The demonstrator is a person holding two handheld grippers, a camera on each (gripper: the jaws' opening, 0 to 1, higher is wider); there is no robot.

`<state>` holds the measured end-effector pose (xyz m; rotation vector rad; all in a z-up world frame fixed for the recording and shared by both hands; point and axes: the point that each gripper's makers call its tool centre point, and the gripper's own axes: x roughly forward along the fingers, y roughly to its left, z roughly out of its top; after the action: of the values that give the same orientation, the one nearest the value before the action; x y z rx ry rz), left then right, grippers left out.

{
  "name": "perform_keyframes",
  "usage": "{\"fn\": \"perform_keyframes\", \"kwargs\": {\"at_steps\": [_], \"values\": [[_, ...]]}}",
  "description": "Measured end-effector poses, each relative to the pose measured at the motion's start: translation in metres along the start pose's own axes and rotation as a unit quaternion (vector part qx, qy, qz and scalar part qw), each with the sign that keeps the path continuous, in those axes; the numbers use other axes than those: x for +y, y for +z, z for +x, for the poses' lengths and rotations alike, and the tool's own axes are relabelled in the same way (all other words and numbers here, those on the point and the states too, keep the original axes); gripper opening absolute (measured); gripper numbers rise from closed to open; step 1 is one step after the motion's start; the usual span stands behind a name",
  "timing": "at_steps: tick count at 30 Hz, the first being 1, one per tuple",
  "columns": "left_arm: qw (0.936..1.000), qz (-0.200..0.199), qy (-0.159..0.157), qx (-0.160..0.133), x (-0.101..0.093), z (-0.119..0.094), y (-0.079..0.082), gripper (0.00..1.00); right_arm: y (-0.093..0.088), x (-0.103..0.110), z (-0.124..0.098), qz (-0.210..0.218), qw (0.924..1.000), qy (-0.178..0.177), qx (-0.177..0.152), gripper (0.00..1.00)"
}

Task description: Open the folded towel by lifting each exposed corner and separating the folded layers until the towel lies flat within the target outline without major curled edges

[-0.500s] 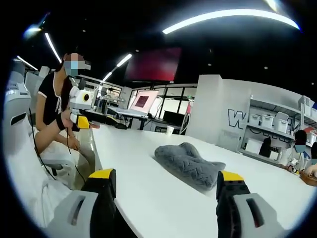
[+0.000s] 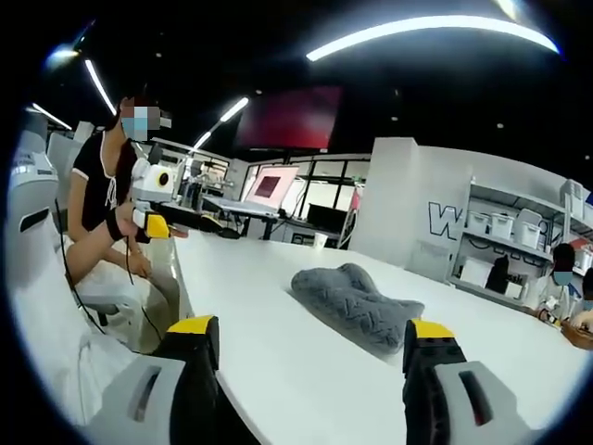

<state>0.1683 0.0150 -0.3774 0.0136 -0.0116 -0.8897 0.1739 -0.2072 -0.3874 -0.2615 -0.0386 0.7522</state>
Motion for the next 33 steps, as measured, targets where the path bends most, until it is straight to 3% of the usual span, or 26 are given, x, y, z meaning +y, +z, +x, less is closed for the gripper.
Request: {"fn": "perform_keyframes", "kwargs": {"at_steps": [22,33], "values": [[1.0,-0.007,0.003,0.007,-0.001,-0.001,-0.003,0.78,-0.003,-0.002,-0.004,-0.001,0.9999,-0.008,0.008,0.78],[0.9998,-0.012,-0.006,0.012,0.003,0.009,-0.007,0.78,0.003,-0.003,0.002,-0.009,0.9999,-0.009,0.006,0.78]]}}
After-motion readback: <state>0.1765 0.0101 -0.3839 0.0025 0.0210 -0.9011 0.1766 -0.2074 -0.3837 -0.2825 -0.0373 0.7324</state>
